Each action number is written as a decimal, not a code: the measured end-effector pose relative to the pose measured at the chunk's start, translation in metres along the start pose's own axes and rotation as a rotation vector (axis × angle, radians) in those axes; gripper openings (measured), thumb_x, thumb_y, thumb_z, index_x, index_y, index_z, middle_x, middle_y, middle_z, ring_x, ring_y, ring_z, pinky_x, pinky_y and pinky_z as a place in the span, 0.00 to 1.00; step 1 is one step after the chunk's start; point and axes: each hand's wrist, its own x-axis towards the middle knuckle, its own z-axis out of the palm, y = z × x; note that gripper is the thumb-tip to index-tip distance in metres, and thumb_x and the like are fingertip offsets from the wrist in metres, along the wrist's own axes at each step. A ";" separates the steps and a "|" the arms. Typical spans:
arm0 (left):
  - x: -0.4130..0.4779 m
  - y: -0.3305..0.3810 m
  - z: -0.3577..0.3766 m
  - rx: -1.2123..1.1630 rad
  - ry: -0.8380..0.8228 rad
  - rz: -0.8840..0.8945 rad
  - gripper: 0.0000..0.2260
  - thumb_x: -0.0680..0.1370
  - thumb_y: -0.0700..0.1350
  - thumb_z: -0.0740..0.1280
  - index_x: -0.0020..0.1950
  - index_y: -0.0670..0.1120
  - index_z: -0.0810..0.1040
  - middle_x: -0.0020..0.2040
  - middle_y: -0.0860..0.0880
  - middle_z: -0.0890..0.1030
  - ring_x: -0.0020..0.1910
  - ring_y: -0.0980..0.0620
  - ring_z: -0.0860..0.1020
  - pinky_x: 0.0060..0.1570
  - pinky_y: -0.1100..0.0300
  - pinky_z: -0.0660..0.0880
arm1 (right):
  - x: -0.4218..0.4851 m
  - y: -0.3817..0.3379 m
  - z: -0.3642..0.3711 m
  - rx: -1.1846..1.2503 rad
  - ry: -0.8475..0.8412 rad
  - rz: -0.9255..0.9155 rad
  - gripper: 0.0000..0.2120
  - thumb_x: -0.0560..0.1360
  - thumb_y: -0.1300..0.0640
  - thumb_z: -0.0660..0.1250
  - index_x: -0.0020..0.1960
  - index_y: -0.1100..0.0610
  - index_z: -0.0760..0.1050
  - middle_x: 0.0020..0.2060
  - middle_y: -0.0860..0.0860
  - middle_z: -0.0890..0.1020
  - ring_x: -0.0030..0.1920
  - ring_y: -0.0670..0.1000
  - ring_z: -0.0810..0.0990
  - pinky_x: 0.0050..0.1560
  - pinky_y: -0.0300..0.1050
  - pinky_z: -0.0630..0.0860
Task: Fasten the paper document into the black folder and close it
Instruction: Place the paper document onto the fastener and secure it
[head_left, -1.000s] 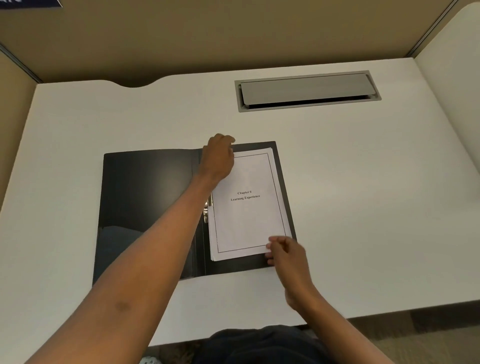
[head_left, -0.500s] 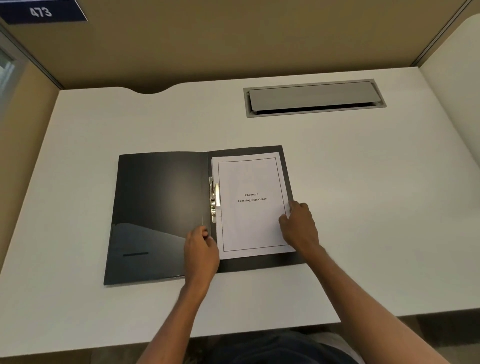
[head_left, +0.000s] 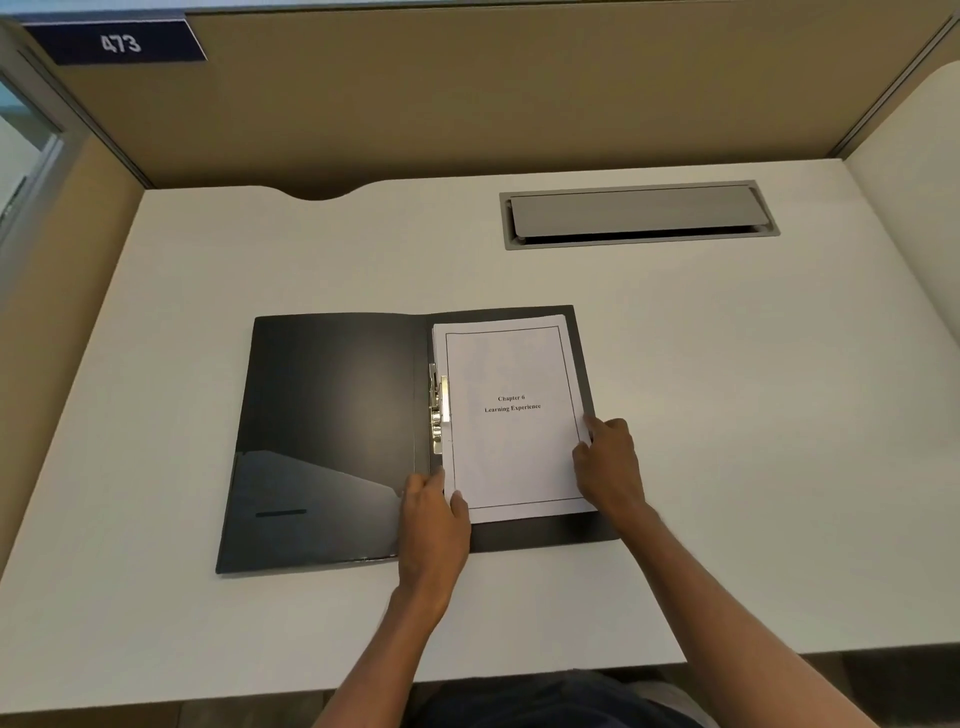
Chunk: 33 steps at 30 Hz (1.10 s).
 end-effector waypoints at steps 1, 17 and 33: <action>0.000 0.000 0.001 0.001 -0.004 0.000 0.15 0.84 0.44 0.65 0.70 0.45 0.78 0.60 0.47 0.77 0.57 0.49 0.78 0.58 0.60 0.77 | 0.001 0.002 0.000 0.000 -0.001 -0.006 0.22 0.80 0.64 0.58 0.74 0.61 0.68 0.62 0.58 0.71 0.61 0.60 0.74 0.57 0.52 0.76; 0.002 -0.004 0.000 -0.028 -0.020 -0.024 0.20 0.83 0.45 0.66 0.76 0.46 0.73 0.66 0.47 0.76 0.61 0.47 0.79 0.63 0.55 0.78 | 0.006 0.018 0.008 0.051 0.028 -0.078 0.25 0.80 0.63 0.64 0.77 0.59 0.66 0.59 0.55 0.72 0.55 0.57 0.77 0.58 0.48 0.75; 0.005 -0.008 -0.007 -0.032 -0.051 -0.038 0.20 0.83 0.47 0.67 0.75 0.46 0.74 0.68 0.47 0.76 0.63 0.47 0.79 0.64 0.55 0.77 | 0.006 0.020 0.012 0.058 0.014 -0.090 0.27 0.79 0.61 0.67 0.76 0.57 0.66 0.60 0.55 0.72 0.56 0.55 0.77 0.59 0.47 0.75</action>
